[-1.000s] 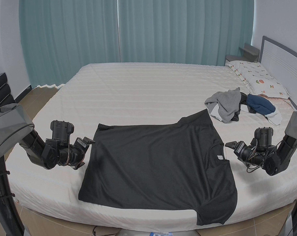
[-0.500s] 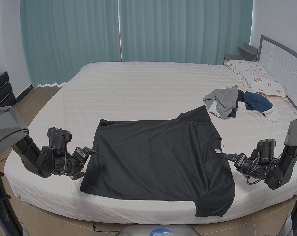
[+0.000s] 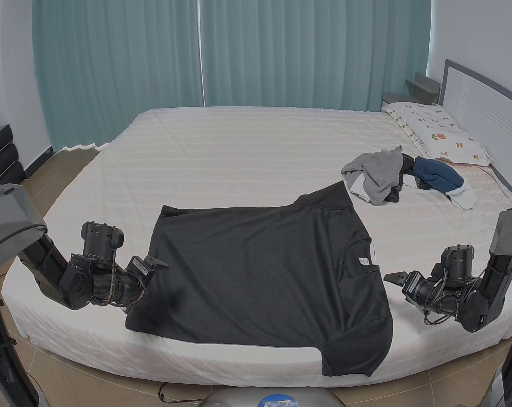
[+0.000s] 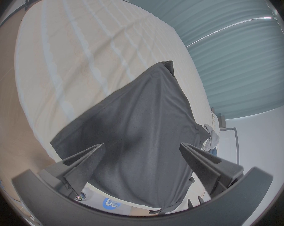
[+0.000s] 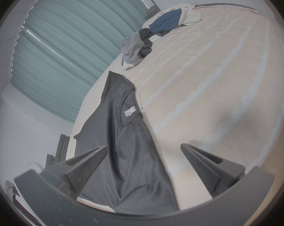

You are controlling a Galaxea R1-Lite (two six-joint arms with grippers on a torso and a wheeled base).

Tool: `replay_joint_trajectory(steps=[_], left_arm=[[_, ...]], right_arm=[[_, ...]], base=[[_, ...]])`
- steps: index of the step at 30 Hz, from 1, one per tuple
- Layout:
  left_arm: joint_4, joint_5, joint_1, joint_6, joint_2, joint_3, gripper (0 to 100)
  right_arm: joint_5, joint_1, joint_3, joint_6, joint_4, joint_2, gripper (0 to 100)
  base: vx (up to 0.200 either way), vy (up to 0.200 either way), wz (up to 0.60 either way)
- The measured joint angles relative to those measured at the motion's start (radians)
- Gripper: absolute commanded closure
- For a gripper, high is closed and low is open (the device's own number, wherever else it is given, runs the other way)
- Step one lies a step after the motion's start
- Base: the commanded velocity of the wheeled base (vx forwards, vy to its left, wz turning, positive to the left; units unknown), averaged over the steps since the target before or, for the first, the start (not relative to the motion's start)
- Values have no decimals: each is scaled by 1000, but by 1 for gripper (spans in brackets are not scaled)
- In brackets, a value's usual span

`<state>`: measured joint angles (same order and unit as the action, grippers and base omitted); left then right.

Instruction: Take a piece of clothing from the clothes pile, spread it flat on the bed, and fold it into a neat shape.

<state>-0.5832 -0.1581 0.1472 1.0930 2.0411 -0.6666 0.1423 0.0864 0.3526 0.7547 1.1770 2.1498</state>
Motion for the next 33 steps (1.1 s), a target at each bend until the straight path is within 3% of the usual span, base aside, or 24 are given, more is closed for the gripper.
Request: replay_joint_trajectory(steps=[13, 19, 26, 33], left_arm=[[4, 12, -3, -3, -46, 21, 0], [4, 14, -9, -28, -63, 56, 0], [11, 29, -61, -190, -62, 120, 0], [3, 84, -94, -237, -7, 147, 0]], right_arm=[[0, 41, -22, 0, 1, -4, 0], [0, 51, -32, 0, 0, -11, 0], [0, 60, -37, 1, 0, -13, 0], [0, 64, -38, 2, 1, -12, 0]], base=[[-185, 0, 0], [0, 0, 0], [0, 0, 0], [0, 0, 0]])
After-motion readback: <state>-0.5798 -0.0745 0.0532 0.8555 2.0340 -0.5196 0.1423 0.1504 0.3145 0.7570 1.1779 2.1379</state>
